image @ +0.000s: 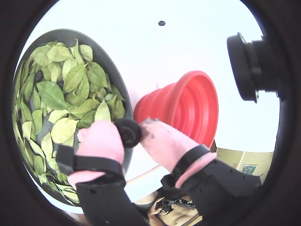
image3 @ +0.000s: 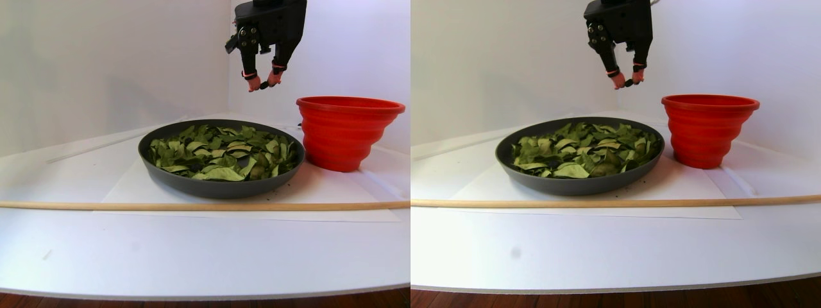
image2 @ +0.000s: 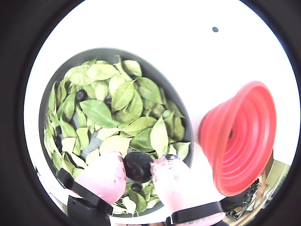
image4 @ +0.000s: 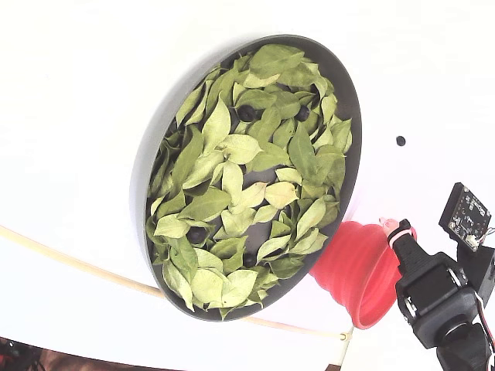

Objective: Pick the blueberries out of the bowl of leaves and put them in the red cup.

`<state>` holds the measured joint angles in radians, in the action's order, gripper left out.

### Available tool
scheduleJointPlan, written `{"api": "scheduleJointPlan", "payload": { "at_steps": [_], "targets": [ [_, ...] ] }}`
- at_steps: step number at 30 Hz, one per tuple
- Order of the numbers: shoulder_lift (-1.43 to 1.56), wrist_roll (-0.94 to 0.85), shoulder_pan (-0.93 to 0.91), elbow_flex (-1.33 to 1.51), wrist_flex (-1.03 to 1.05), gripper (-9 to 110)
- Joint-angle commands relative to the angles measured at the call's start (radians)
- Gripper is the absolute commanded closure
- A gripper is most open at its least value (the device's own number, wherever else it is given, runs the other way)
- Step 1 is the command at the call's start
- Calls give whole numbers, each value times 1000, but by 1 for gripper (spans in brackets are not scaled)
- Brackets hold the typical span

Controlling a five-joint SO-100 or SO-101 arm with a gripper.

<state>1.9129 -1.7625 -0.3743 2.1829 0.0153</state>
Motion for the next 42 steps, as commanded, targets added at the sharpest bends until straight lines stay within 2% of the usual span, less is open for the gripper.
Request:
{"api": "scheduleJointPlan", "payload": {
  "at_steps": [1, 42],
  "targets": [
    [123, 0, -40, -11, 9, 92],
    [92, -14, -293, -77, 48, 91]
  ]
}}
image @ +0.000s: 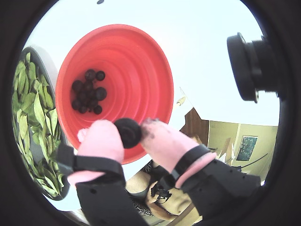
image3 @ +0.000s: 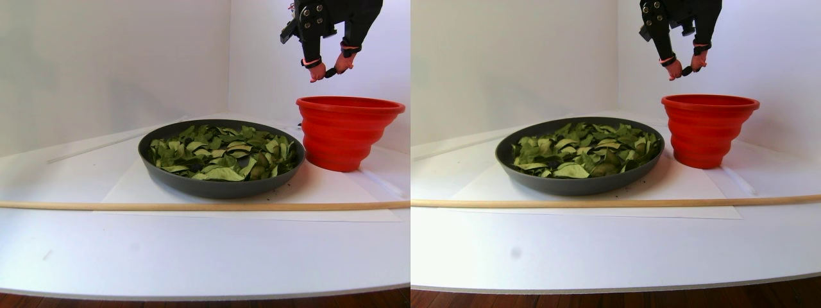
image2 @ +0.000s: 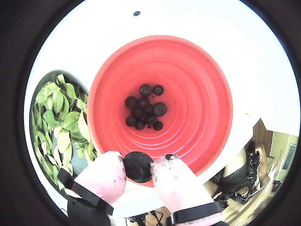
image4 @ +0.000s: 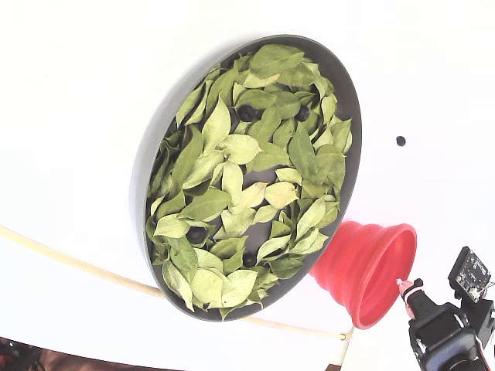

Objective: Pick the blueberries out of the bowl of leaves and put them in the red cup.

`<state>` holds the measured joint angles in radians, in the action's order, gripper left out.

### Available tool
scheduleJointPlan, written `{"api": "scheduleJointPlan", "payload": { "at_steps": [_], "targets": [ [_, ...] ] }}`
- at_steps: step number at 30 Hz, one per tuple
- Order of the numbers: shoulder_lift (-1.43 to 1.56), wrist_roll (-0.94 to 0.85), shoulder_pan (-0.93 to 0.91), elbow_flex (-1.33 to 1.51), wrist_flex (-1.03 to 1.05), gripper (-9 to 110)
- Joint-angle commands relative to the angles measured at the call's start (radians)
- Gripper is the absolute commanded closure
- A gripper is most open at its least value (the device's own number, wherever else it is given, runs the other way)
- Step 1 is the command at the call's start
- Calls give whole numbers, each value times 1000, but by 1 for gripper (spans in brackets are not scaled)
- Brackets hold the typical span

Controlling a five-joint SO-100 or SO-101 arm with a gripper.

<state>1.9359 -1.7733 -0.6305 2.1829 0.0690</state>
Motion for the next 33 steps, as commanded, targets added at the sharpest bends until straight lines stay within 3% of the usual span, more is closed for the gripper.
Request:
{"api": "scheduleJointPlan", "payload": {
  "at_steps": [1, 7, 33],
  "targets": [
    [61, -3, -38, -77, -18, 91],
    [32, 2, -43, -89, -32, 83],
    [83, 0, 127, -84, -37, 86]
  ]
}}
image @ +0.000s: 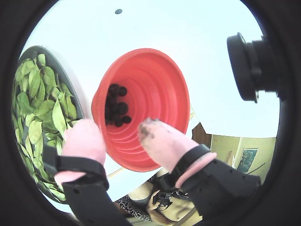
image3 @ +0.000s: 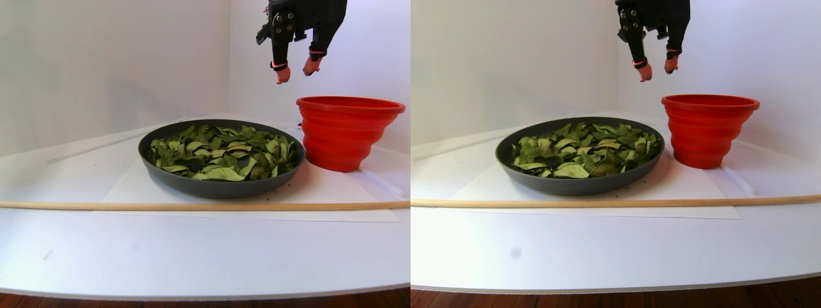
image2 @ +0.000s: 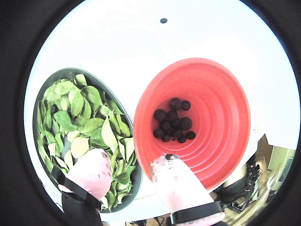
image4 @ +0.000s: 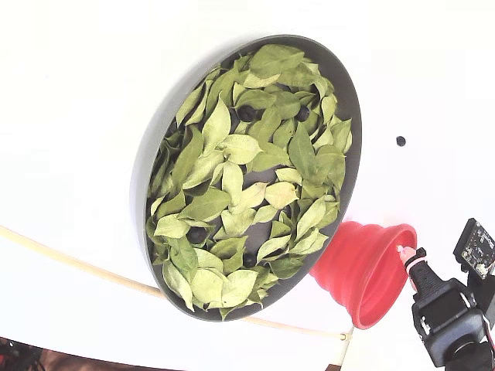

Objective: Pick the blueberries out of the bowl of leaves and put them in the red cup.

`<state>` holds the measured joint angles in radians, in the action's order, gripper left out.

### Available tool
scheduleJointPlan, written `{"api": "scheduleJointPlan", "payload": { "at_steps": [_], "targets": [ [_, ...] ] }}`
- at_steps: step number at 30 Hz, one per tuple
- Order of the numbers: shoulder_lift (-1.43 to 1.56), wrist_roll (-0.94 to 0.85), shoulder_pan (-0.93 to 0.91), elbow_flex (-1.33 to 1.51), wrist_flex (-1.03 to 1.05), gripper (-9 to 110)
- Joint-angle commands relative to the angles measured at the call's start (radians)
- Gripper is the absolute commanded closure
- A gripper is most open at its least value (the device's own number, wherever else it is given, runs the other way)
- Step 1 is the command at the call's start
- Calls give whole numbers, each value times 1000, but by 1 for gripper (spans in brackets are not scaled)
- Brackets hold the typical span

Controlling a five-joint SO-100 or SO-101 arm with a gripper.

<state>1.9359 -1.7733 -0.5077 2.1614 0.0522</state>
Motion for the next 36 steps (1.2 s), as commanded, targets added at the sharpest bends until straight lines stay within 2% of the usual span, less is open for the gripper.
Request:
{"api": "scheduleJointPlan", "payload": {
  "at_steps": [1, 18, 36],
  "targets": [
    [84, 0, 11, -61, -20, 86],
    [52, 5, 160, -28, -38, 86],
    [-31, 55, 256, 14, -178, 87]
  ]
}}
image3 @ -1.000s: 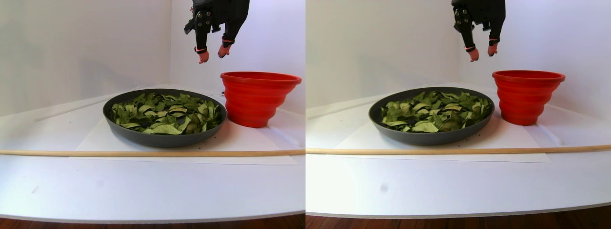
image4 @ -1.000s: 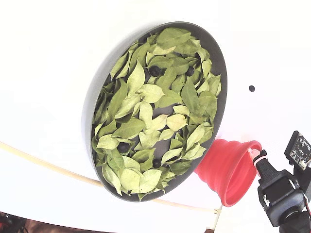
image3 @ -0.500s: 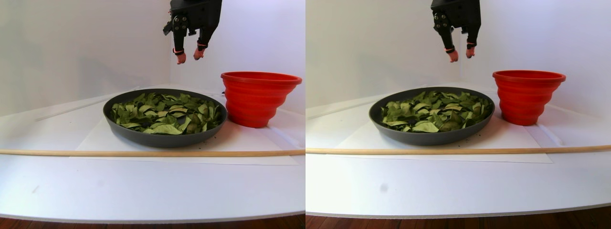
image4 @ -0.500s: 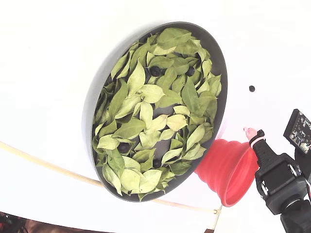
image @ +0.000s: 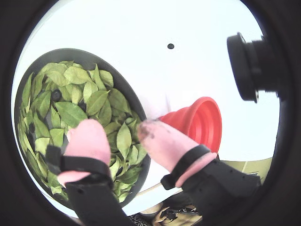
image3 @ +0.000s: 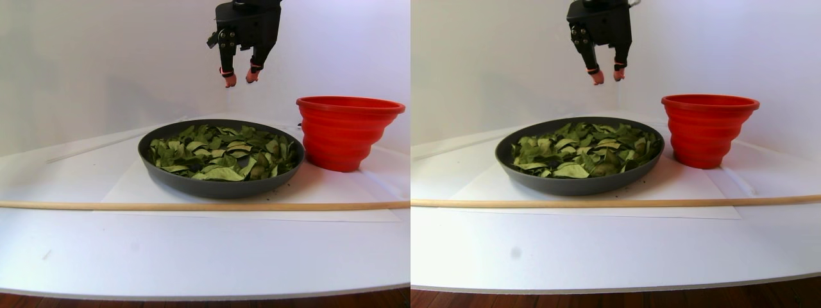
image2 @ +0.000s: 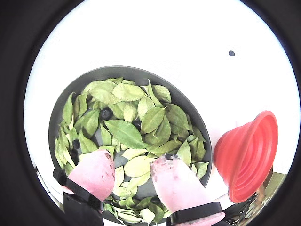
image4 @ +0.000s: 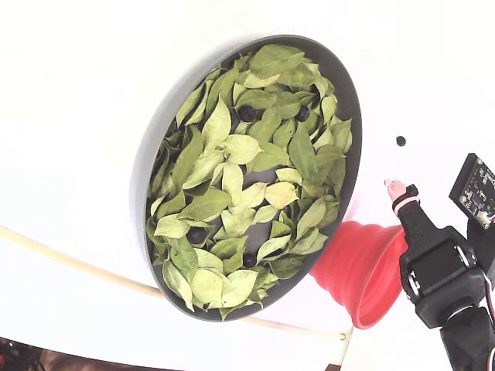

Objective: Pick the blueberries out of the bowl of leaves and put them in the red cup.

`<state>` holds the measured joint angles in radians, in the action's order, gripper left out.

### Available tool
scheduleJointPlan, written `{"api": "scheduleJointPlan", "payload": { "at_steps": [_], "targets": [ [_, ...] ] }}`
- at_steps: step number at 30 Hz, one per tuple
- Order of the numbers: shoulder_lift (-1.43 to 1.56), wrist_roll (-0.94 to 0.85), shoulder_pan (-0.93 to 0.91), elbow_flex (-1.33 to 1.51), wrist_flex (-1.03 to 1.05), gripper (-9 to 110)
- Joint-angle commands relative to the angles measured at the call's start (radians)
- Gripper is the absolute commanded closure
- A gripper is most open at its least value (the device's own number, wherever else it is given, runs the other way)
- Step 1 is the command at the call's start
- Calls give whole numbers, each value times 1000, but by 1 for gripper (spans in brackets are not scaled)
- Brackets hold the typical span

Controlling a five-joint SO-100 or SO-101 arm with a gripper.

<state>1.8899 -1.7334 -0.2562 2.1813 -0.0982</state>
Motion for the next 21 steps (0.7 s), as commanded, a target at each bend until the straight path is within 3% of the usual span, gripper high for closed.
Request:
{"api": "scheduleJointPlan", "payload": {
  "at_steps": [1, 21],
  "targets": [
    [9, 21, 9, -6, -32, 87],
    [-163, 63, 61, -20, -178, 87]
  ]
}}
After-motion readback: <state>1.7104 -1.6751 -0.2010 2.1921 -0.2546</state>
